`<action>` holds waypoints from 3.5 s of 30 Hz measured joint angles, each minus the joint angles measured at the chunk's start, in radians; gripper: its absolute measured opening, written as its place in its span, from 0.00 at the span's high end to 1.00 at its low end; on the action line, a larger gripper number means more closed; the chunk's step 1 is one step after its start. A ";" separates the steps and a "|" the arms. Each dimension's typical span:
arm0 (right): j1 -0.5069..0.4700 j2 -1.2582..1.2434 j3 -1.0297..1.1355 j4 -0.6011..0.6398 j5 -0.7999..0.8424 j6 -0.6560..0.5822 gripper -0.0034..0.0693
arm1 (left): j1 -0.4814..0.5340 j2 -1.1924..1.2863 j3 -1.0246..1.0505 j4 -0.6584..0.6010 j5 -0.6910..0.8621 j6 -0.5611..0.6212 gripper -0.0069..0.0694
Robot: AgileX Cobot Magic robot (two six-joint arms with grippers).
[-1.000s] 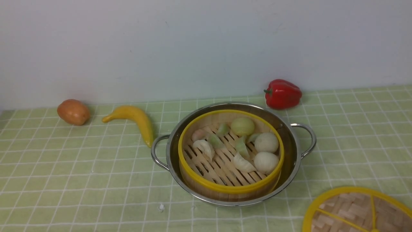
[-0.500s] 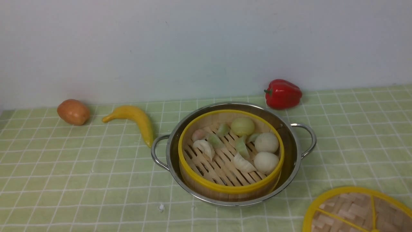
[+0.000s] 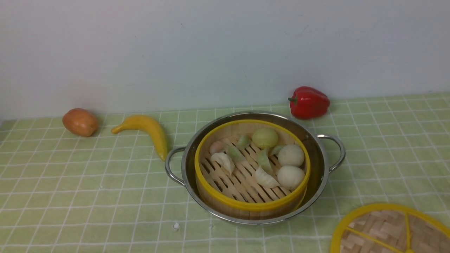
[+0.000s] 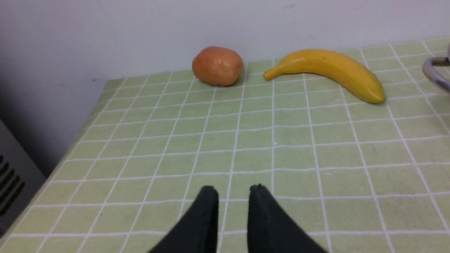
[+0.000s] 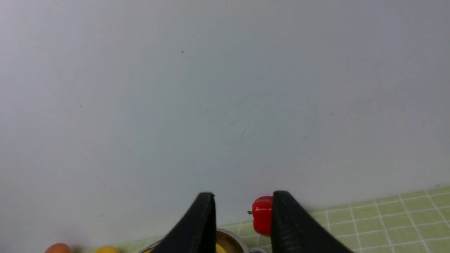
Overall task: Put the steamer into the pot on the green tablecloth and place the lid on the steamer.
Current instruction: 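Move the gripper down to the bamboo steamer lid and grasp its center knob, then place the bamboo steamer lid onto the steamer basket in the pot with the right gripper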
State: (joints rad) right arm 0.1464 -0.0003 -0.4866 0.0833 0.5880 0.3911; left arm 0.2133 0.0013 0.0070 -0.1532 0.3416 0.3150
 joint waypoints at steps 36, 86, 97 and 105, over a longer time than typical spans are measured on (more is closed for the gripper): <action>0.171 1.446 -0.291 -0.083 0.363 -0.454 0.62 | -0.033 -0.002 0.000 0.000 -0.001 0.000 0.73; 0.171 1.273 -0.634 -0.051 0.523 -0.511 0.75 | -0.076 -0.002 0.000 0.000 -0.001 0.000 0.64; 0.262 1.641 -0.905 0.275 0.346 -0.892 0.75 | -0.076 -0.002 0.000 0.001 -0.002 0.000 0.64; 0.337 1.842 -1.057 0.278 0.337 -0.942 0.75 | -0.076 -0.002 0.000 0.001 -0.002 0.000 0.62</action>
State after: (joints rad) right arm 0.4834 1.8417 -1.5435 0.3617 0.9251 -0.5505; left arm 0.1370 -0.0002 0.0070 -0.1522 0.3397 0.3150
